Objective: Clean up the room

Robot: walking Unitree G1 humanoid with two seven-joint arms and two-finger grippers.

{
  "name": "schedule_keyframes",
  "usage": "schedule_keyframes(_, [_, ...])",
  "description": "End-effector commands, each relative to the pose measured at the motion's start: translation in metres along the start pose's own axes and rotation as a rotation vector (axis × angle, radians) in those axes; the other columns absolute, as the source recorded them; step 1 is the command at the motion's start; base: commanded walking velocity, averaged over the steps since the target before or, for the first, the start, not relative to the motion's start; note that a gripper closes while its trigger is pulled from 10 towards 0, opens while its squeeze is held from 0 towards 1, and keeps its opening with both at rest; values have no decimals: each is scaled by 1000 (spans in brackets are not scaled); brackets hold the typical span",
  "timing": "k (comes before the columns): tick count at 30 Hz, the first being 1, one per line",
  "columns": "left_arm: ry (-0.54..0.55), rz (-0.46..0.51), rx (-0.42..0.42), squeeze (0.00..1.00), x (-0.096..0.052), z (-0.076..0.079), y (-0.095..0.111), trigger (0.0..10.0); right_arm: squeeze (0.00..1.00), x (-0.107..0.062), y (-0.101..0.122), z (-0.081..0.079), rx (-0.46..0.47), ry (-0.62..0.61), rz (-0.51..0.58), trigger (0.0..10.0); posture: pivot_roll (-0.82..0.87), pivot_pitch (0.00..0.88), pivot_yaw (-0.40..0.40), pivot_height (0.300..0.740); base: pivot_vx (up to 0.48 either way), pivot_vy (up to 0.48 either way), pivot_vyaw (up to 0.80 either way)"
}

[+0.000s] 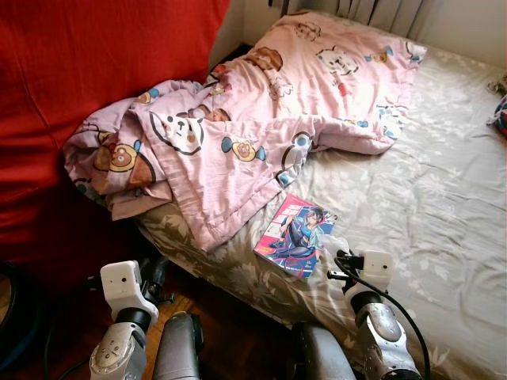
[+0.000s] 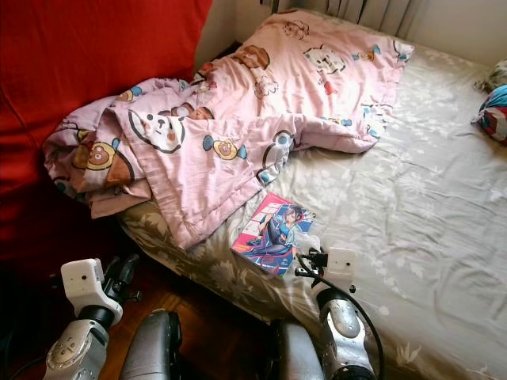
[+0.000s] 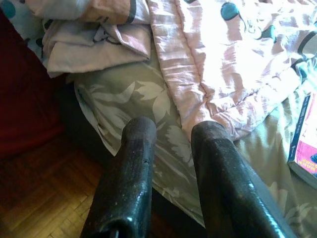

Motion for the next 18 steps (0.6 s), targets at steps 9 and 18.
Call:
schedule_keyframes(9, [65, -93, 19, 0, -9, -17, -33, 10000, 0, -11, -29, 15, -14, -37, -116, 10000, 113, 119, -103, 687, 0, 0, 0])
schedule_keyframes(18, [92, -242, -1, 0, -18, -30, -80, 10000, 0, -30, -59, 49, -34, -157, -255, 10000, 124, 75, -95, 717, 0, 0, 0])
Point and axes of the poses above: a point about 5 cm out from each wrist's last joint towards the gripper, its own x axis pointing out of the wrist towards the gripper, its own y axis along the axis of the wrist's last joint, z = x × y, the point moved 6 cm from there along x, pointing out of the wrist towards the gripper, and after that the axes turned 14 degrees about x, right-handed, at the moved point
